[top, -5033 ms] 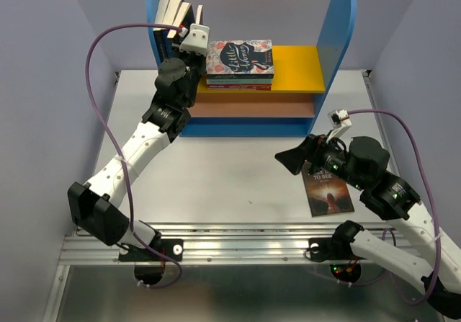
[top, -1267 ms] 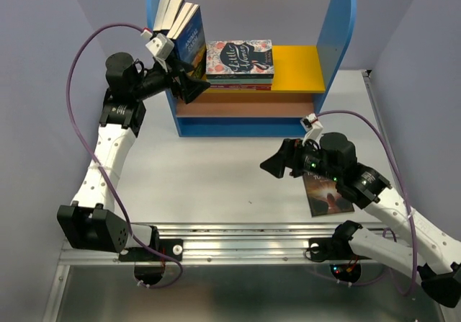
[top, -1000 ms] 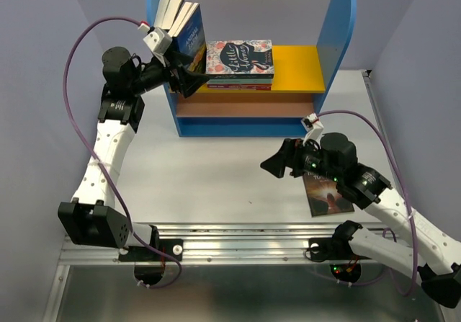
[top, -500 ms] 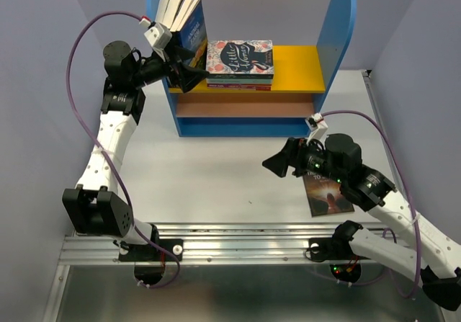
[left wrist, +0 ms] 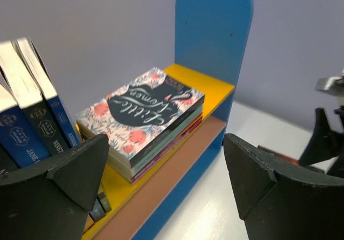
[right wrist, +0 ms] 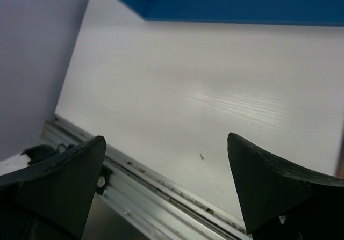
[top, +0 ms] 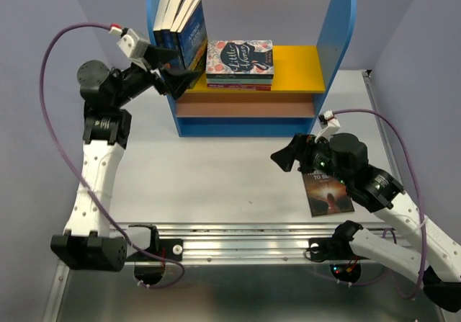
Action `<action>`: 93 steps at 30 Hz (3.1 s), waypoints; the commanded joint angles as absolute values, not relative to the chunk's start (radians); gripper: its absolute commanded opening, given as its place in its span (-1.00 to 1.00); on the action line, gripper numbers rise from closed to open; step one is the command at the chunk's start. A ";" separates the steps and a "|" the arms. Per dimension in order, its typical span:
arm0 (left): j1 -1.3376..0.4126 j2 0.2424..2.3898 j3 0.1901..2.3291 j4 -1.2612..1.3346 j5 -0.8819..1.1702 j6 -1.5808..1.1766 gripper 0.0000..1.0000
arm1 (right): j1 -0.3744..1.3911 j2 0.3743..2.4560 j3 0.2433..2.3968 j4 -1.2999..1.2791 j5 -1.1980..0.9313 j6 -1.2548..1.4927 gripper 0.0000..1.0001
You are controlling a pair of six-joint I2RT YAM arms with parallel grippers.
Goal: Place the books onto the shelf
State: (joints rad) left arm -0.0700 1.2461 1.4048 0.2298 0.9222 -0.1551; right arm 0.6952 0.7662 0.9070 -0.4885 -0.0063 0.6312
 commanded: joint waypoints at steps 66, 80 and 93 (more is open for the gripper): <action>-1.032 1.460 0.609 0.279 -0.115 -1.031 0.98 | 0.113 0.864 0.262 -0.123 -0.430 0.977 1.00; -1.104 1.741 0.844 0.212 -0.086 -0.968 -0.48 | 0.195 0.928 0.224 0.071 -0.500 1.018 1.00; -1.127 1.752 0.873 0.155 -0.118 -0.986 -0.73 | 0.232 0.835 0.396 -0.069 -0.572 0.986 0.98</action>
